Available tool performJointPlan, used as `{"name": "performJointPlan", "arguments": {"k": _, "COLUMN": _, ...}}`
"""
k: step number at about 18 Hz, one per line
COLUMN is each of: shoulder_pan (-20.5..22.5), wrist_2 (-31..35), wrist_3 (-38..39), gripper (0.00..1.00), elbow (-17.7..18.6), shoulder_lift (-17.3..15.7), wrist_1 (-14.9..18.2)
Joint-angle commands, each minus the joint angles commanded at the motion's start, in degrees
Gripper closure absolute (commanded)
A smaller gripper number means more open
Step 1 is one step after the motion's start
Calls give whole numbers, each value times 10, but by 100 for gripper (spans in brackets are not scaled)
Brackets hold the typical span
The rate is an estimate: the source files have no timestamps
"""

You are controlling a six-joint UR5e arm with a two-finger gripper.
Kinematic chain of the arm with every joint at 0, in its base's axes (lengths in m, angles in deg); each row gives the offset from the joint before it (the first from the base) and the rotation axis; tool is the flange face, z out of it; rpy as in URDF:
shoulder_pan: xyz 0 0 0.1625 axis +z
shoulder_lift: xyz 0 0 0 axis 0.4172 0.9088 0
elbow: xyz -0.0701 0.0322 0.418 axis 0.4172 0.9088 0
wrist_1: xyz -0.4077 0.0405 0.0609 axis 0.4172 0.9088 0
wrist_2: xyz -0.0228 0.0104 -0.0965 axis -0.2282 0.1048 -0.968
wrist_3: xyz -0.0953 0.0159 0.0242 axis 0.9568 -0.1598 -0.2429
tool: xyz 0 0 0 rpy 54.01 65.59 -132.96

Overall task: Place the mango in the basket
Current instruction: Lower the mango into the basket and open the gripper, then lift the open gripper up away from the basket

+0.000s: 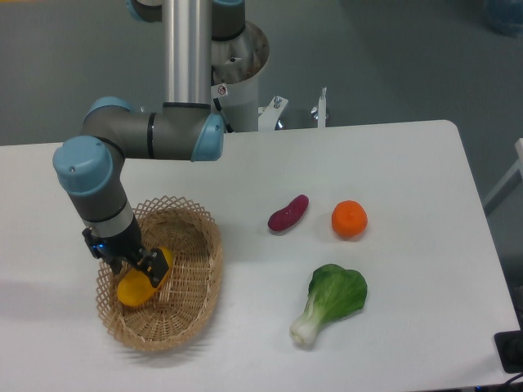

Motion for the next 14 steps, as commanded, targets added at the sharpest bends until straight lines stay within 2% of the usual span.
{"name": "performJointPlan", "arguments": {"k": 2, "shoulder_pan": 19, "wrist_2": 1, "wrist_3": -8, "gripper": 0, "elbow": -5, "shoulder_lift": -3, "wrist_1": 0}}
{"name": "performJointPlan", "arguments": {"k": 6, "shoulder_pan": 77, "wrist_2": 1, "wrist_3": -12, "gripper": 0, "elbow": -4, "shoulder_lift": -46, "wrist_1": 4}}
{"name": "performJointPlan", "arguments": {"k": 8, "shoulder_pan": 110, "wrist_2": 0, "wrist_3": -39, "gripper": 0, "elbow": -4, "shoulder_lift": -65, "wrist_1": 7}}
{"name": "performJointPlan", "arguments": {"k": 10, "shoulder_pan": 137, "wrist_2": -3, "wrist_3": -91, "gripper": 0, "elbow": -2, "shoulder_lift": -79, "wrist_1": 32}}
{"name": "performJointPlan", "arguments": {"k": 12, "shoulder_pan": 161, "wrist_2": -2, "wrist_3": -145, "gripper": 0, "elbow": -4, "shoulder_lift": -89, "wrist_1": 75}}
{"name": "performJointPlan", "arguments": {"k": 14, "shoulder_pan": 196, "wrist_2": -7, "wrist_3": -180, "gripper": 0, "elbow": -4, "shoulder_lift": -104, "wrist_1": 95}}
